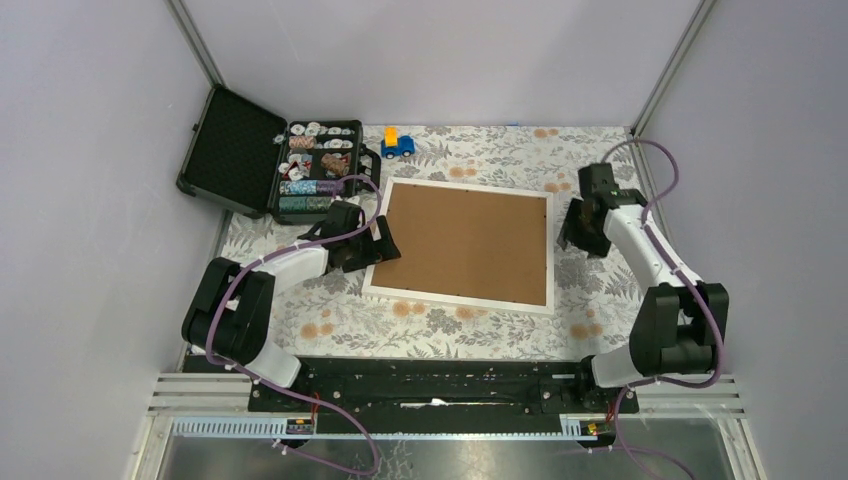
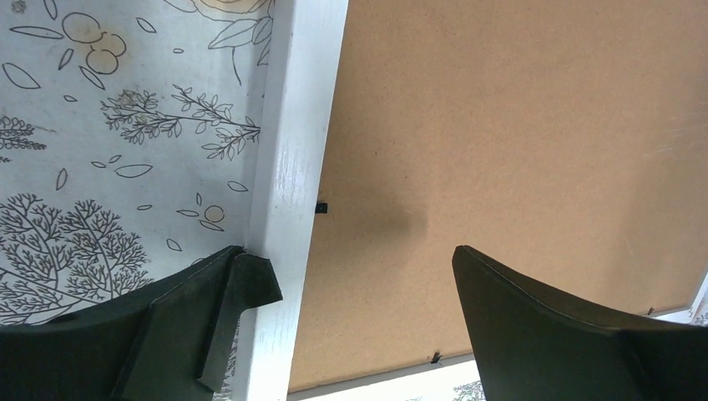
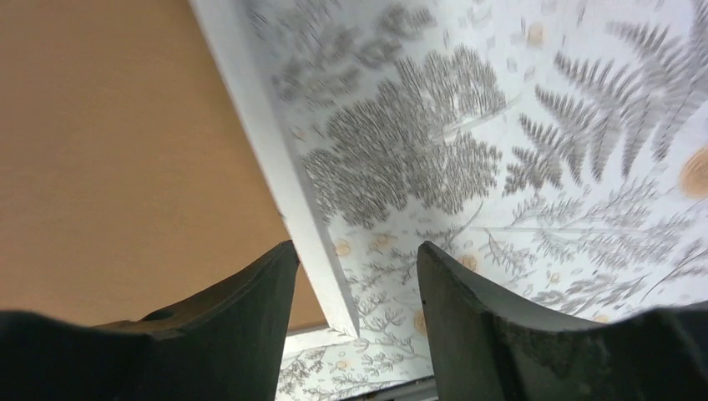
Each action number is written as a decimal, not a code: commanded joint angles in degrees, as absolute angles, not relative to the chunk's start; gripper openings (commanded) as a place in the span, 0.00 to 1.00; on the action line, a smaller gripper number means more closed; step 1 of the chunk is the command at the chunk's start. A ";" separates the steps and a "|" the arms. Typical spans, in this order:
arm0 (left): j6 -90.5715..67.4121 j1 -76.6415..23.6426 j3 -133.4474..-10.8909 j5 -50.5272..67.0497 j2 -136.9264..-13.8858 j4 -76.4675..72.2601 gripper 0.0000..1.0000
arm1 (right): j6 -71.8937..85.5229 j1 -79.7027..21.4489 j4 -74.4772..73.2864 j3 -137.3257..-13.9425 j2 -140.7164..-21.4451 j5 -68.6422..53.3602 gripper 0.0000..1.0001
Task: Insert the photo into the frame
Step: Install the photo frame at the center of the board.
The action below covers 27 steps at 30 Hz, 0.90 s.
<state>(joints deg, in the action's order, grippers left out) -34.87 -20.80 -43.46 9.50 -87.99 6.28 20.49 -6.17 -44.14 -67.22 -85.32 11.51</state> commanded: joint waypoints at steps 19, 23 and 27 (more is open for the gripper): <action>-35.51 -21.61 -43.38 13.53 -86.84 5.54 0.99 | 19.39 -2.81 -31.66 -55.79 -94.79 -2.72 0.45; -35.51 -21.62 -43.28 13.54 -86.99 5.56 0.99 | 20.08 -2.80 -31.80 -53.22 -92.05 -1.84 0.45; -35.69 -21.59 -43.29 13.86 -87.46 5.22 0.99 | 20.97 -2.16 -33.13 -54.28 -91.14 4.23 0.46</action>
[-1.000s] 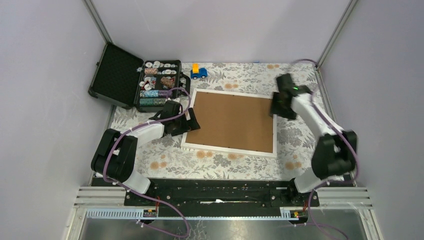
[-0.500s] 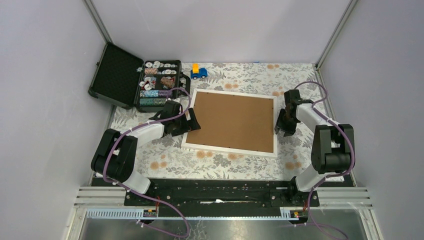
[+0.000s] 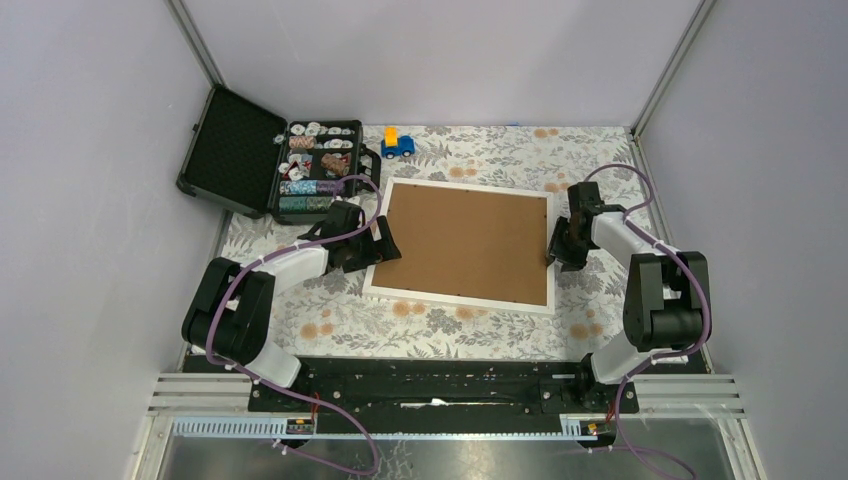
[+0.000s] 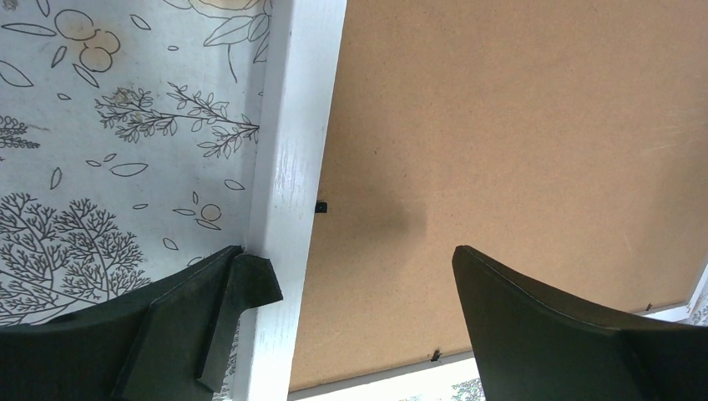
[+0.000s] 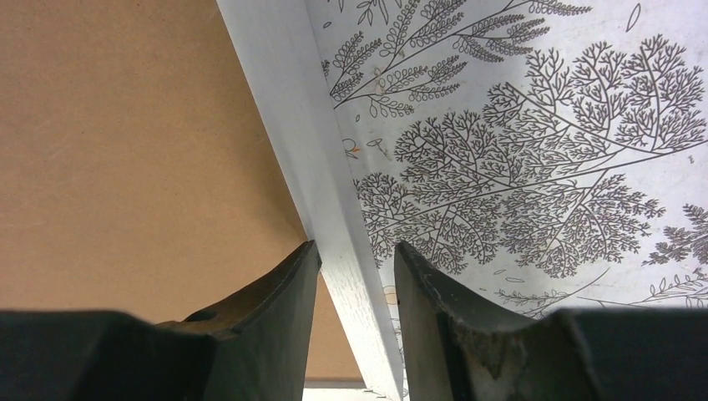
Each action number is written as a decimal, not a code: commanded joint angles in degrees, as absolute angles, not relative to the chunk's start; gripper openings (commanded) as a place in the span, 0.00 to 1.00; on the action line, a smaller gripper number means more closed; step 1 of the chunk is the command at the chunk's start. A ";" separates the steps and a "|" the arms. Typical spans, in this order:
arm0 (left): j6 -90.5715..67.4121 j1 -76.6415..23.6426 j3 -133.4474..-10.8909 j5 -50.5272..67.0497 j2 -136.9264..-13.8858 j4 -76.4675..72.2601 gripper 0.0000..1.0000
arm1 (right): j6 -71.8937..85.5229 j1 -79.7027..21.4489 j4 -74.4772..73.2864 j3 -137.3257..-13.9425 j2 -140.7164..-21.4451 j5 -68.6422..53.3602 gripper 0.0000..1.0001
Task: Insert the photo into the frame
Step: Install the photo frame at the center of the board.
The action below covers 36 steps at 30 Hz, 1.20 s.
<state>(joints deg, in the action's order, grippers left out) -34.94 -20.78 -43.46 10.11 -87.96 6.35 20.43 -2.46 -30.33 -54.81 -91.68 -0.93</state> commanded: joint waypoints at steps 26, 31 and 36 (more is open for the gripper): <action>-35.60 -21.62 -43.15 13.62 -87.16 5.55 0.99 | 19.81 -2.04 -32.19 -52.34 -89.44 -1.93 0.44; -35.62 -21.62 -43.21 13.62 -87.01 5.63 0.99 | 19.78 -2.89 -32.86 -51.98 -88.65 -1.43 0.44; -35.65 -21.62 -43.15 13.62 -86.93 5.65 0.99 | 19.89 -3.19 -33.20 -52.04 -88.76 -1.06 0.44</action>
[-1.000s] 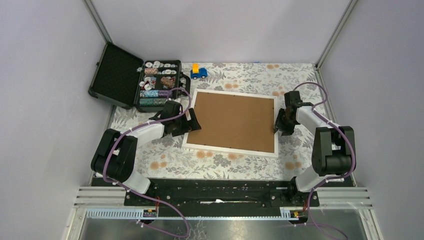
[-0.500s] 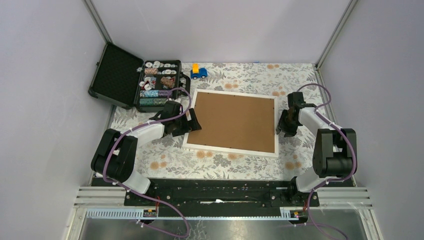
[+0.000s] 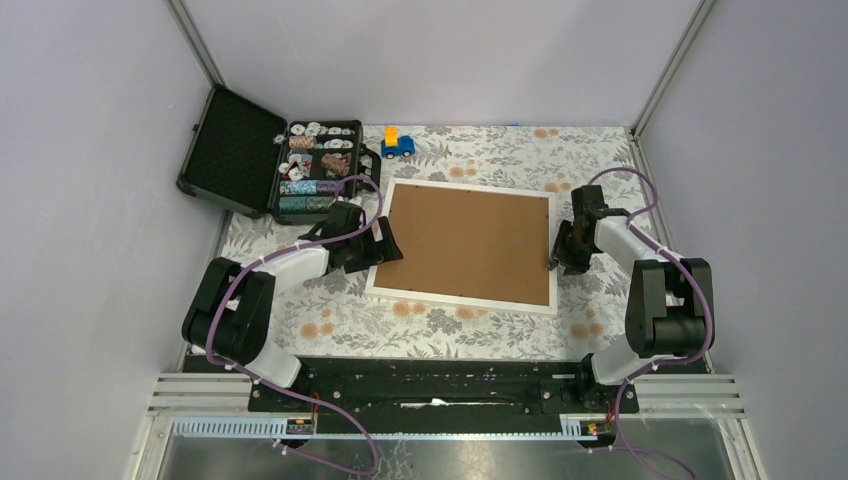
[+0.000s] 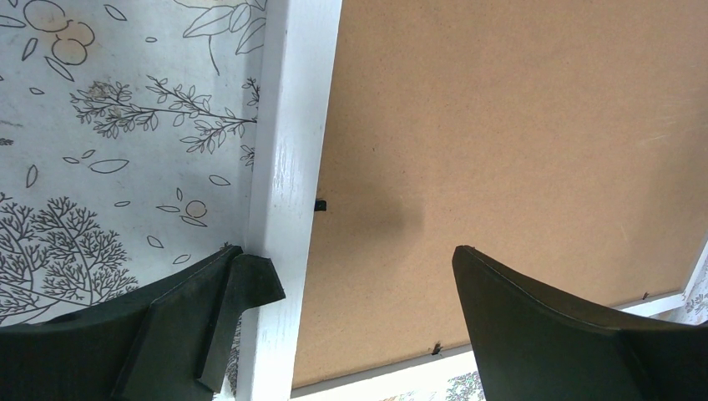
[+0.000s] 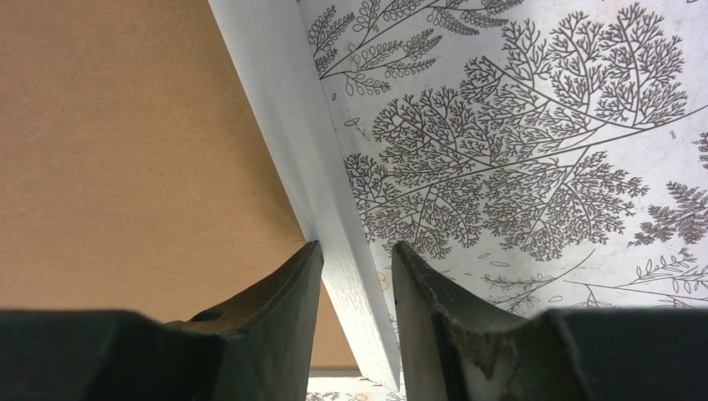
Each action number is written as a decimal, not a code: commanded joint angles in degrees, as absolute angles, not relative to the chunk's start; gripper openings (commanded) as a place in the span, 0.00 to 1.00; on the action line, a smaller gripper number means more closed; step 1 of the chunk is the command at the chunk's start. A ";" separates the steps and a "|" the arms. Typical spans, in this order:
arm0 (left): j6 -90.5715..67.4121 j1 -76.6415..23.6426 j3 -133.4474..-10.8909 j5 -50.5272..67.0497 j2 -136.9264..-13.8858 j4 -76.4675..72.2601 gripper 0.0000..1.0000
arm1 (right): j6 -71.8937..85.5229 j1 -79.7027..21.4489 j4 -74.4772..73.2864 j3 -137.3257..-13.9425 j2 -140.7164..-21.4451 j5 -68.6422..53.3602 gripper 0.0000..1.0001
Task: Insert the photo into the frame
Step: Install the photo frame at the center of the board.
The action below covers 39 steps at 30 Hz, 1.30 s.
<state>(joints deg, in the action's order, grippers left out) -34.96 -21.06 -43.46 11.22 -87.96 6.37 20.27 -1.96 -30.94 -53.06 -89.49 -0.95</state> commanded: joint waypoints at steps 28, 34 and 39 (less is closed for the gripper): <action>-35.87 -23.20 -44.98 16.13 -90.58 5.49 0.99 | 21.10 -24.06 -37.42 -67.60 -113.09 8.38 0.45; -35.34 -23.20 -44.14 14.92 -88.20 6.80 0.99 | 21.57 -24.46 -39.39 -71.45 -101.17 7.75 0.61; -35.42 -23.20 -42.69 15.41 -86.44 6.65 0.99 | 22.77 -12.94 -37.37 -69.40 -93.49 4.29 0.82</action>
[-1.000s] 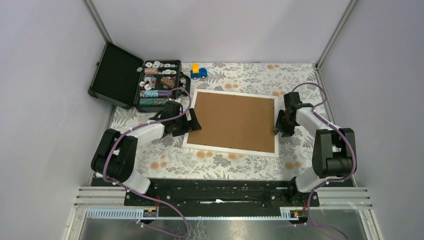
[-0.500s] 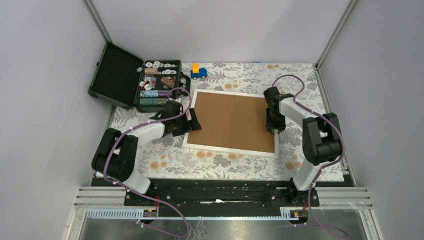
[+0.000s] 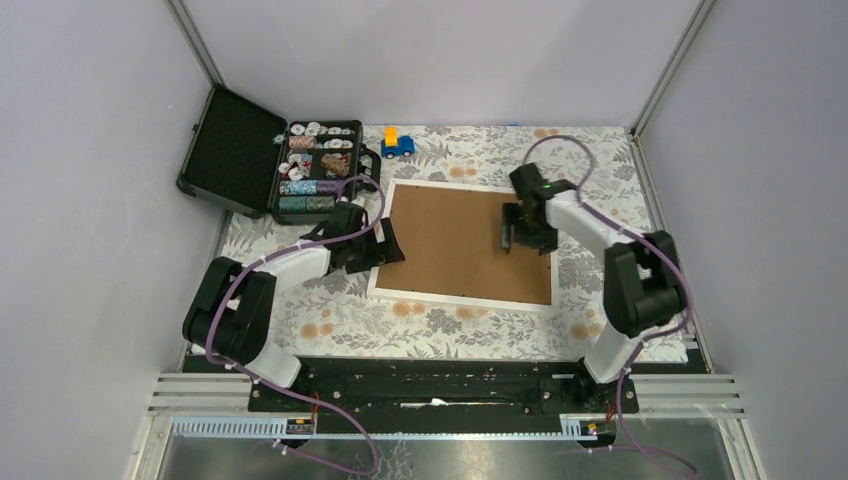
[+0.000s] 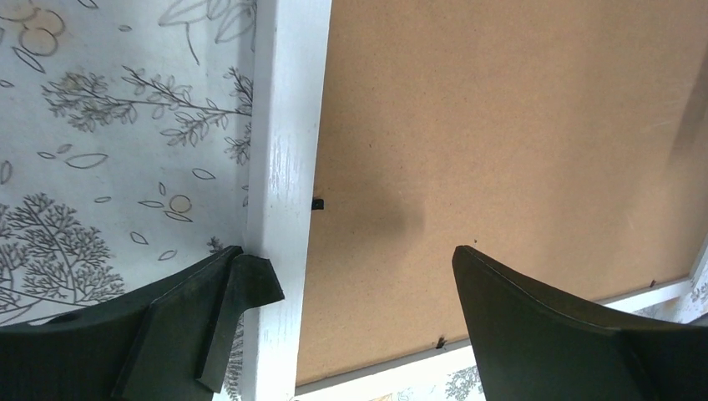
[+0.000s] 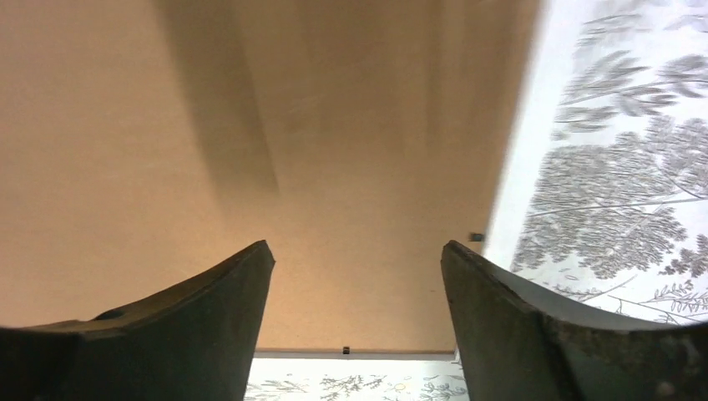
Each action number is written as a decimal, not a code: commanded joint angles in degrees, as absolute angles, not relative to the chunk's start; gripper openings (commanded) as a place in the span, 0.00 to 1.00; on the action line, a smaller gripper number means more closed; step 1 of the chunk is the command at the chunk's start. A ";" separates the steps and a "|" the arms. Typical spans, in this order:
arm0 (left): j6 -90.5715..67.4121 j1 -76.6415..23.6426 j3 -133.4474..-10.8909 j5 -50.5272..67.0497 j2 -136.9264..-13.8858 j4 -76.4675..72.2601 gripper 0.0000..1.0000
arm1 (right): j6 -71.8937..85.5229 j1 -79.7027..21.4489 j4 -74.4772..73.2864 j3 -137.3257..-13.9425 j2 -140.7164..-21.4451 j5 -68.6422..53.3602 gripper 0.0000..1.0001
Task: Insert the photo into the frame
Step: Install the photo frame at the center of the board, then adjust the photo frame at the center of the board.
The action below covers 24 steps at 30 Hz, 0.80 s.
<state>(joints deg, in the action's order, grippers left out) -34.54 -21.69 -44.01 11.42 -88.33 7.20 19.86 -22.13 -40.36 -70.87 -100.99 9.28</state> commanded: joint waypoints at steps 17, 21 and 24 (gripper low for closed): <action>-50.43 -48.68 -37.93 19.69 -85.04 -4.26 0.99 | 25.86 -2.46 -25.42 -83.88 -117.00 -20.55 0.98; -53.65 -60.01 -45.07 20.45 -90.87 -8.48 0.99 | 25.59 -4.19 -25.43 -95.69 -123.94 -27.69 0.98; -53.19 -64.43 -49.99 22.31 -95.23 -9.15 0.99 | 24.35 -4.14 -31.49 -107.76 -128.94 -28.62 0.99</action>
<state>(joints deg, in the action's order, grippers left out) -49.76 -58.46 -43.20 15.90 -90.02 1.76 21.39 0.64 -23.31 -95.83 -124.33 -11.70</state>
